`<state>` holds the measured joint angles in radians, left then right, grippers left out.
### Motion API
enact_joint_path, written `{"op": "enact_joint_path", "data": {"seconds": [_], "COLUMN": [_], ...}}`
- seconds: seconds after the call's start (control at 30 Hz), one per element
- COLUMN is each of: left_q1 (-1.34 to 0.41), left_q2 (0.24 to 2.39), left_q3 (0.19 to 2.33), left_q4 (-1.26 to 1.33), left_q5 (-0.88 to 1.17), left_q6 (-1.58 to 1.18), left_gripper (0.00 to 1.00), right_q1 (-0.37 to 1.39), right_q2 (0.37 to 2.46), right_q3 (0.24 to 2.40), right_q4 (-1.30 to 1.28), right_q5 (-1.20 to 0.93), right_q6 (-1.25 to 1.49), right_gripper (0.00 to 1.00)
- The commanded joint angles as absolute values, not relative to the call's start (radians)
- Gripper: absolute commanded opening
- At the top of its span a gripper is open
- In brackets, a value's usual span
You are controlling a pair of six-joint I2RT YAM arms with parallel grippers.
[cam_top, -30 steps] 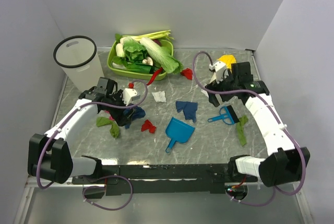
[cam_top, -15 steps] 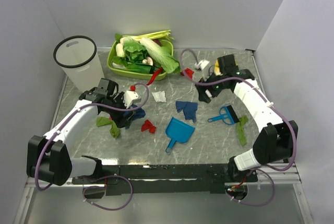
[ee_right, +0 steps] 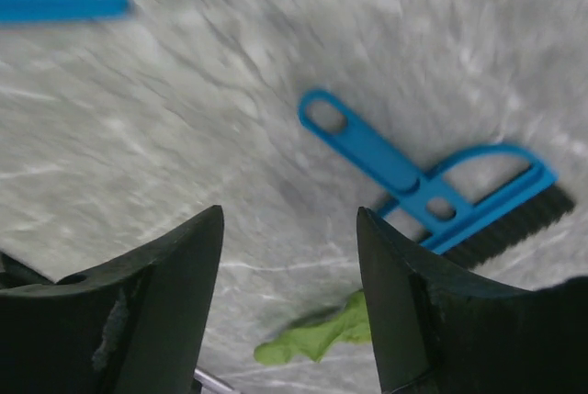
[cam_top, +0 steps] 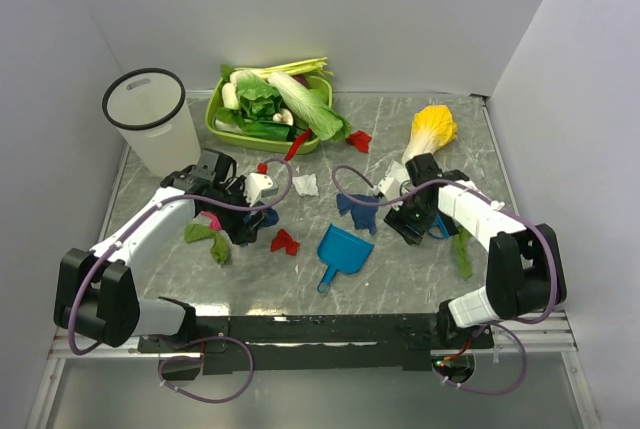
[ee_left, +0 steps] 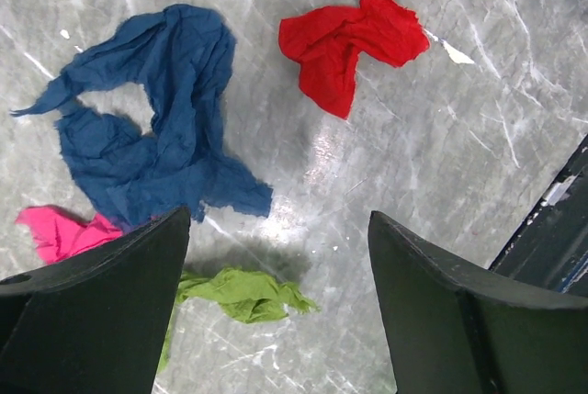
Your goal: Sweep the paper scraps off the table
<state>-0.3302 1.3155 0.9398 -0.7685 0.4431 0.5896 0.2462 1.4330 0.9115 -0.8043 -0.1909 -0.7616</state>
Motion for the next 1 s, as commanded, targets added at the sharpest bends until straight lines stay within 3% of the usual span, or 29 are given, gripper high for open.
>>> {"op": "enact_joint_path", "data": {"seconds": [0.0, 0.03, 0.2, 0.3, 0.73, 0.83, 0.87, 0.97], "left_q1": [-0.347, -0.348, -0.356, -0.359, -0.36, -0.362, -0.362, -0.367], "left_q2": [1.333, 1.339, 1.354, 1.359, 1.367, 1.361, 1.359, 1.348], "left_q3": [0.985, 0.989, 1.02, 1.023, 1.051, 1.057, 1.061, 1.086], "left_q4": [-0.75, -0.75, -0.747, -0.749, -0.753, -0.755, -0.753, -0.741], "left_q5": [0.456, 0.457, 0.472, 0.463, 0.431, 0.439, 0.44, 0.466], "left_q6": [0.571, 0.563, 0.535, 0.541, 0.538, 0.546, 0.546, 0.525], "left_gripper": [0.83, 0.82, 0.82, 0.82, 0.82, 0.82, 0.82, 0.81], "right_q1": [0.197, 0.18, 0.089, 0.068, 0.025, 0.02, 0.017, 0.018], "right_q2": [1.433, 1.452, 1.499, 1.512, 1.591, 1.612, 1.612, 1.554], "right_q3": [0.877, 0.88, 0.897, 0.896, 0.903, 0.922, 0.925, 0.943], "right_q4": [-0.71, -0.71, -0.701, -0.709, -0.712, -0.745, -0.752, -0.773], "right_q5": [-0.084, -0.107, -0.123, -0.138, -0.183, -0.202, -0.209, -0.236], "right_q6": [-0.776, -0.77, -0.759, -0.762, -0.746, -0.755, -0.753, -0.743], "right_gripper": [0.62, 0.56, 0.54, 0.47, 0.4, 0.26, 0.17, 0.05]}}
